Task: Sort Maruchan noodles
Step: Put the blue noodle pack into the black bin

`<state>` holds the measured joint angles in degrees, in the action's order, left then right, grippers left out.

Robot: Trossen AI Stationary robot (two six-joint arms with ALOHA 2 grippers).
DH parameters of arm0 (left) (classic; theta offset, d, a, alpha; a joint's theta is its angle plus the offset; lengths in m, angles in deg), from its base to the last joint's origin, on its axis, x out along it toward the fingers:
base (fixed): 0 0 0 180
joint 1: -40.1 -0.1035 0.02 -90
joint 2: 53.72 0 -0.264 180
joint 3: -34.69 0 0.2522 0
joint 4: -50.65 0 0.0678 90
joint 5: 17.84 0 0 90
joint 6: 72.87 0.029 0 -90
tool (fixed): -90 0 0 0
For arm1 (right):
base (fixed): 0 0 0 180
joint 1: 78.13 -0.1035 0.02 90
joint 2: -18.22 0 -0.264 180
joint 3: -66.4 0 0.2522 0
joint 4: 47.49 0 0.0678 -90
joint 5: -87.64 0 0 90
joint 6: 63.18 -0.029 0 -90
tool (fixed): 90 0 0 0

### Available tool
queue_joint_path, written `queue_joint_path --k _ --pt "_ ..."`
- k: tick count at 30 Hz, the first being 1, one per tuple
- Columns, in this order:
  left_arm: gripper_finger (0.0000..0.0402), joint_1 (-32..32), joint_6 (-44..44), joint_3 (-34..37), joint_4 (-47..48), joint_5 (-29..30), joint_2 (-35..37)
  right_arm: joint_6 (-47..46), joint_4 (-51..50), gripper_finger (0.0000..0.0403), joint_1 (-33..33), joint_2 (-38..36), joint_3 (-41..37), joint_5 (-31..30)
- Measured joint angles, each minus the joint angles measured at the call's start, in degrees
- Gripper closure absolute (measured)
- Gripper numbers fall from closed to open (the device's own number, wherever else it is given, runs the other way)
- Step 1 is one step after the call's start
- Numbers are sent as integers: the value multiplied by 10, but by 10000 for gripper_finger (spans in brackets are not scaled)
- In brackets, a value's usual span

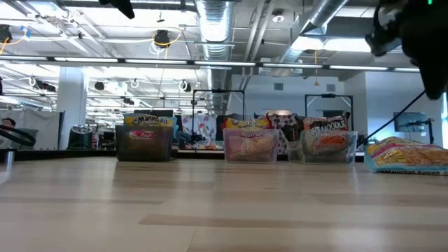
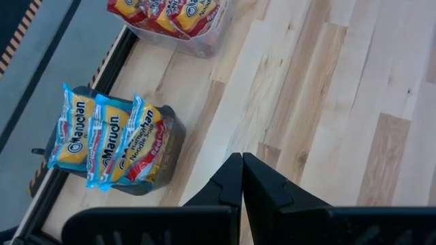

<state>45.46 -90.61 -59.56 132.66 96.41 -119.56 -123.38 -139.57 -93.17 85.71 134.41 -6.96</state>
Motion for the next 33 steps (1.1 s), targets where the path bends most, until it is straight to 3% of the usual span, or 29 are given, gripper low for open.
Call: queue_joint_path --k 8,16,24,33 --pt "401 0 -10 0 0 0 0 12 67 211 41 -23 -99 -15" --pt "401 0 -32 0 0 -1 0 60 136 183 80 -15 -136 -19" --pt "401 0 -33 0 0 -2 0 67 150 170 123 36 -161 -48" --pt "401 0 -35 0 0 -15 0 95 177 173 141 109 -167 -40"
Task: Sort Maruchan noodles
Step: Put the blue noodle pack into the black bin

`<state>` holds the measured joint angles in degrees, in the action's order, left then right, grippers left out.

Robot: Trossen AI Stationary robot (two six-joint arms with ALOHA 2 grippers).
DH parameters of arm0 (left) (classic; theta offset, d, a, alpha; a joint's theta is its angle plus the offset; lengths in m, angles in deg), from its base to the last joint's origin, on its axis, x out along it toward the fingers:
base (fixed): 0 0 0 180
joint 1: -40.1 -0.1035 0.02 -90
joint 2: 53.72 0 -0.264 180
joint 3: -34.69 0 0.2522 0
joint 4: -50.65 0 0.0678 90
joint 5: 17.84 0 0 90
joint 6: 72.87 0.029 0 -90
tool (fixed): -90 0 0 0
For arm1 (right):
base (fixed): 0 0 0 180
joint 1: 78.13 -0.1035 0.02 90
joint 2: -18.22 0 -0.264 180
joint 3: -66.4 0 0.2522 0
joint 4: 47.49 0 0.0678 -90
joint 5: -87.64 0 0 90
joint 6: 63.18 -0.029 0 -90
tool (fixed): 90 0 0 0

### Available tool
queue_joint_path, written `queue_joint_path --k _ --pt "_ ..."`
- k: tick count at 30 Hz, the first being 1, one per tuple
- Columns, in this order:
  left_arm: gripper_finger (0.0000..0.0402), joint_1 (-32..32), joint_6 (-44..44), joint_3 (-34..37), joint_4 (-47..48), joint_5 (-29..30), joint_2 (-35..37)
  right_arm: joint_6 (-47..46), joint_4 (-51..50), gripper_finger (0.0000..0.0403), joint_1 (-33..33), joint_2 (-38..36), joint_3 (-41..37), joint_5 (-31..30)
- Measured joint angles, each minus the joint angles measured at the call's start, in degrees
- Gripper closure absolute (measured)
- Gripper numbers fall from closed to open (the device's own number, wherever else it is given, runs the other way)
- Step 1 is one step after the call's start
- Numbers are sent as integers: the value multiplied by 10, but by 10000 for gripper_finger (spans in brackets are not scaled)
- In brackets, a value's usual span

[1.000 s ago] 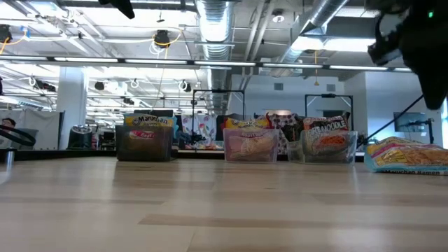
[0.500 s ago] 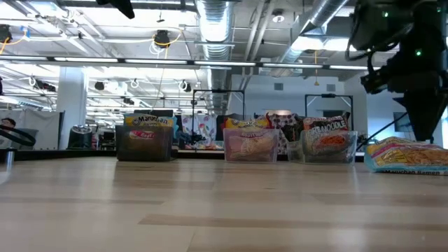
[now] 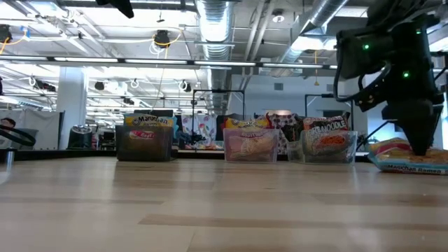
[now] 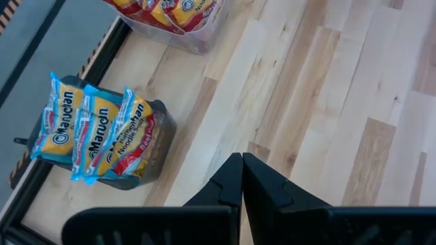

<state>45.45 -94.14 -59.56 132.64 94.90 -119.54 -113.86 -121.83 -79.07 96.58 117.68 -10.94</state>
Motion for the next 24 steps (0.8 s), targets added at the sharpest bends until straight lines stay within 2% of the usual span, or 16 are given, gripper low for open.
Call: queue_joint_path --k 4,13,20,24 --pt "401 0 0 0 0 0 0 -12 4 205 -2 9 0 3" --pt "401 0 0 0 0 0 0 -27 17 332 -2 11 -3 16" --pt "401 0 -20 0 0 0 0 -29 16 388 -2 9 -2 19" --pt "401 0 -30 0 0 0 0 -21 -5 397 -14 12 26 21"
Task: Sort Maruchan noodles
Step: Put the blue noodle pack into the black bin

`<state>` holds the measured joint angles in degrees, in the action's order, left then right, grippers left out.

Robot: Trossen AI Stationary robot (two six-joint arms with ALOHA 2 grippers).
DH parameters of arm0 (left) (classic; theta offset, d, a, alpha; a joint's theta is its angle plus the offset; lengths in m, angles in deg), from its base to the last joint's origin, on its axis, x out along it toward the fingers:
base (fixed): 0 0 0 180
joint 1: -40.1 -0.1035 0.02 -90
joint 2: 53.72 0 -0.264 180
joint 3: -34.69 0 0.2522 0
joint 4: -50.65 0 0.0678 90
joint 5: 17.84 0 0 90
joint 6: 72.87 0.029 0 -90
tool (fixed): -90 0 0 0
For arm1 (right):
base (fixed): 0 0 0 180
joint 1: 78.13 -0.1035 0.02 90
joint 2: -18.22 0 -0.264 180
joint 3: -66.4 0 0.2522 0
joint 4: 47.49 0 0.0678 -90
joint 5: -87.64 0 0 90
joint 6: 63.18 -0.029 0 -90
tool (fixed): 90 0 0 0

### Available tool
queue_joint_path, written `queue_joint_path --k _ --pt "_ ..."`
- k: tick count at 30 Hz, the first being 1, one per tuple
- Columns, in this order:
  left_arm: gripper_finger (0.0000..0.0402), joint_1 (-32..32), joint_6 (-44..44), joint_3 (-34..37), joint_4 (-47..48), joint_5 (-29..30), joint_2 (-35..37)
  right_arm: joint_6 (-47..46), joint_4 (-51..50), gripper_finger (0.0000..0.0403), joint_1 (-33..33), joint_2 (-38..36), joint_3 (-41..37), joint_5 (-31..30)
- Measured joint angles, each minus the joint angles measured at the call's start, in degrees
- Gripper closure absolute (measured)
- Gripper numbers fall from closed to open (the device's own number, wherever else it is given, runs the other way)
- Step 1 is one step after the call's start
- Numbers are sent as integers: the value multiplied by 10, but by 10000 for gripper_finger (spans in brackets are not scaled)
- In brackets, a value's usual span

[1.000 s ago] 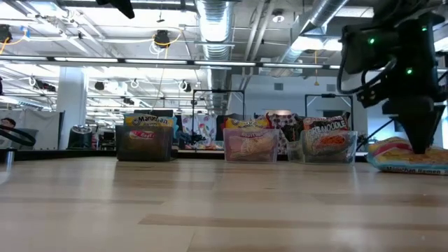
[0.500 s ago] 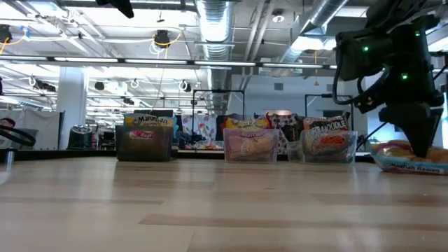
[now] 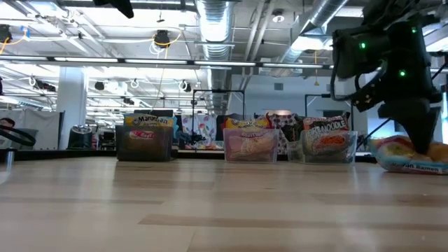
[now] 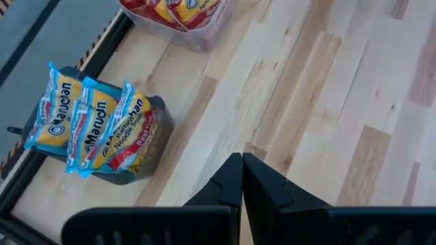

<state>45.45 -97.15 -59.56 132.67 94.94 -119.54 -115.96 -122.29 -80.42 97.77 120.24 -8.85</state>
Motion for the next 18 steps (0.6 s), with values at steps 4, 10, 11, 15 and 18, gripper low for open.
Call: queue_joint_path --k 4,10,11,15,18 --pt "400 0 -5 0 2 -1 0 6 -1 398 -22 0 32 0" --pt "365 -5 -23 0 27 -36 0 7 13 398 -66 0 60 -1" --pt "355 -7 -25 0 32 -42 0 7 16 398 -73 0 62 -2" --pt "311 -15 -32 0 38 -46 0 13 38 398 -101 0 64 -7" --pt "276 -26 -55 0 47 -44 0 22 62 398 -122 -1 64 -8"
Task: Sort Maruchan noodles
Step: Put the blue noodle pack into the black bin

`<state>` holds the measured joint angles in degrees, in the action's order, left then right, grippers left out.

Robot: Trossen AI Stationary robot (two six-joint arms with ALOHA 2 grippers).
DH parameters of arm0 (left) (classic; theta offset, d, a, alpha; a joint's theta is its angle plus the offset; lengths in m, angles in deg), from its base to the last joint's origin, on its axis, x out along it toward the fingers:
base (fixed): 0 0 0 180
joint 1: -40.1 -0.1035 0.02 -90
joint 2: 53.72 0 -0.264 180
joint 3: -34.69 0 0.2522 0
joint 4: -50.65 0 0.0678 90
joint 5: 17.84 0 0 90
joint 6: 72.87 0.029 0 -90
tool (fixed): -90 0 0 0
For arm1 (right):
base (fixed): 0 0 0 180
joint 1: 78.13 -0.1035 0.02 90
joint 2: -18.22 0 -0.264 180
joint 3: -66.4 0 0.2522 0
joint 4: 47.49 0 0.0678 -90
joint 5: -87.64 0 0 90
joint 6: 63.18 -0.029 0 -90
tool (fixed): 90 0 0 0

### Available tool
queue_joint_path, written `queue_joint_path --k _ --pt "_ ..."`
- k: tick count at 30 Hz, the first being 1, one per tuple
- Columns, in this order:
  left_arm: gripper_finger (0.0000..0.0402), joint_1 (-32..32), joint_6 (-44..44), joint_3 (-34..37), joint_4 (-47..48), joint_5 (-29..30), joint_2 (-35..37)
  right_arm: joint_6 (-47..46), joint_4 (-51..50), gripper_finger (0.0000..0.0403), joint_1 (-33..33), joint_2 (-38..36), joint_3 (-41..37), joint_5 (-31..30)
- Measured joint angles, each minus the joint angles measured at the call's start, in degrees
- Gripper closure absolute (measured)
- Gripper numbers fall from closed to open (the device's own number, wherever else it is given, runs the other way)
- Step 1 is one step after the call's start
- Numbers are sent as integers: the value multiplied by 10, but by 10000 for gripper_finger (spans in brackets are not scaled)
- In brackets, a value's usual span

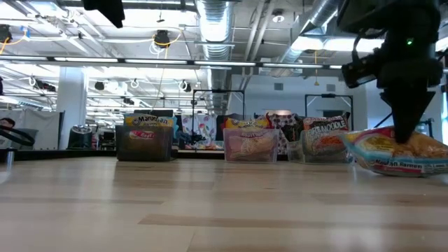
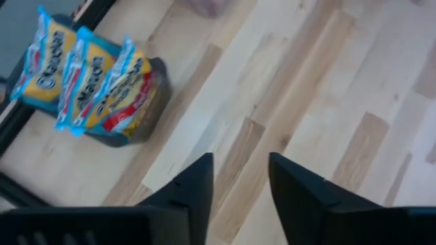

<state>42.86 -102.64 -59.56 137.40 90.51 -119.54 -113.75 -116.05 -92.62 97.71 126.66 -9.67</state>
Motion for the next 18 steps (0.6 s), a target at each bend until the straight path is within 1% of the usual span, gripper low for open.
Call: queue_joint_path --k 4,7,10,14,18 --pt "236 -22 -30 0 0 5 0 31 55 399 -22 0 0 0" --pt "220 -41 -39 0 0 3 0 67 110 399 -30 0 2 -1" --pt "217 -53 -46 0 -9 -1 0 114 140 399 -32 4 24 -5" --pt "219 -67 -68 0 -44 -6 -3 179 153 399 -28 5 70 -42" --pt "220 -78 -72 0 -89 -35 -9 236 154 399 -12 5 112 -83"
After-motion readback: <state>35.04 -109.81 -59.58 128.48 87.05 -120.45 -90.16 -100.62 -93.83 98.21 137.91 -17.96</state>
